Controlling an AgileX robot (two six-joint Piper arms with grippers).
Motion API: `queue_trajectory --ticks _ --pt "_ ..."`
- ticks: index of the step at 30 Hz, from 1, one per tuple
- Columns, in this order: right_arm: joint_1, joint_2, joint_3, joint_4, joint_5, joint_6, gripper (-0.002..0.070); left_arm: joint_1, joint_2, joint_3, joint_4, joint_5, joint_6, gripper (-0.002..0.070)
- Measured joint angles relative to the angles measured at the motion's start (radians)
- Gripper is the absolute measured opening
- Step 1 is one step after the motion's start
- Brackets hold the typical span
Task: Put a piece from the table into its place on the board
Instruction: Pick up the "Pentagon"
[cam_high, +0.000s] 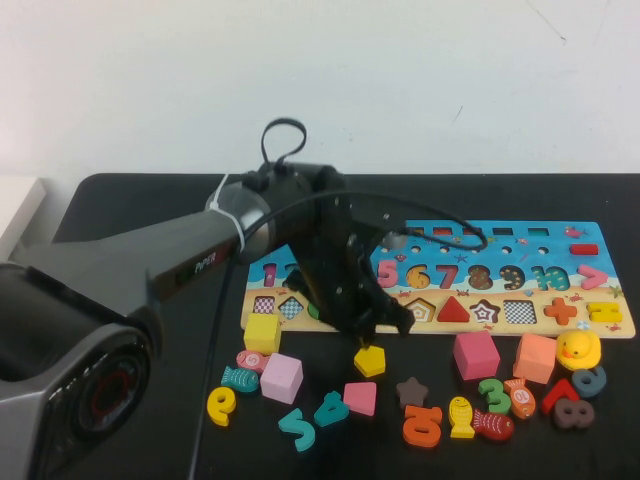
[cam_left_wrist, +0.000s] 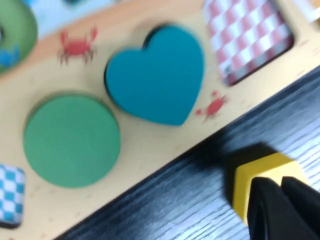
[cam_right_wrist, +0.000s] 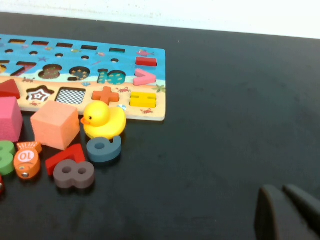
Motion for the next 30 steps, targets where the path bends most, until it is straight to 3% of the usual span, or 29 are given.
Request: queue_trajectory --ticks 4,6,11,13,15,20,30 --pt "0.0 0.0 0.0 0.0 0.0 0.0 0.0019 0.0 0.0 -0.052 0.0 0.044 0.011 0.002" --pt "0.0 0.0 0.0 0.0 0.0 0.0 0.0019 0.0 0.0 -0.074 -0.011 0.07 0.016 0.0062" --pt "0.0 0.0 0.0 0.0 0.0 0.0 0.0019 -0.01 0.0 -0.096 -0.019 0.116 0.024 0.0344" --pt "0.0 0.0 0.0 0.0 0.0 0.0 0.0018 -0.024 0.002 -0.098 0.03 0.124 0.01 0.0432" --pt "0.0 0.0 0.0 0.0 0.0 0.0 0.0019 -0.042 0.006 -0.098 0.082 0.13 -0.002 0.0476" --pt "0.0 0.0 0.0 0.0 0.0 0.0 0.0018 -0.088 0.039 -0.098 0.19 0.124 -0.062 0.0503" --pt "0.0 0.0 0.0 0.0 0.0 0.016 0.0018 -0.096 0.073 -0.098 0.216 0.119 -0.163 0.0505"
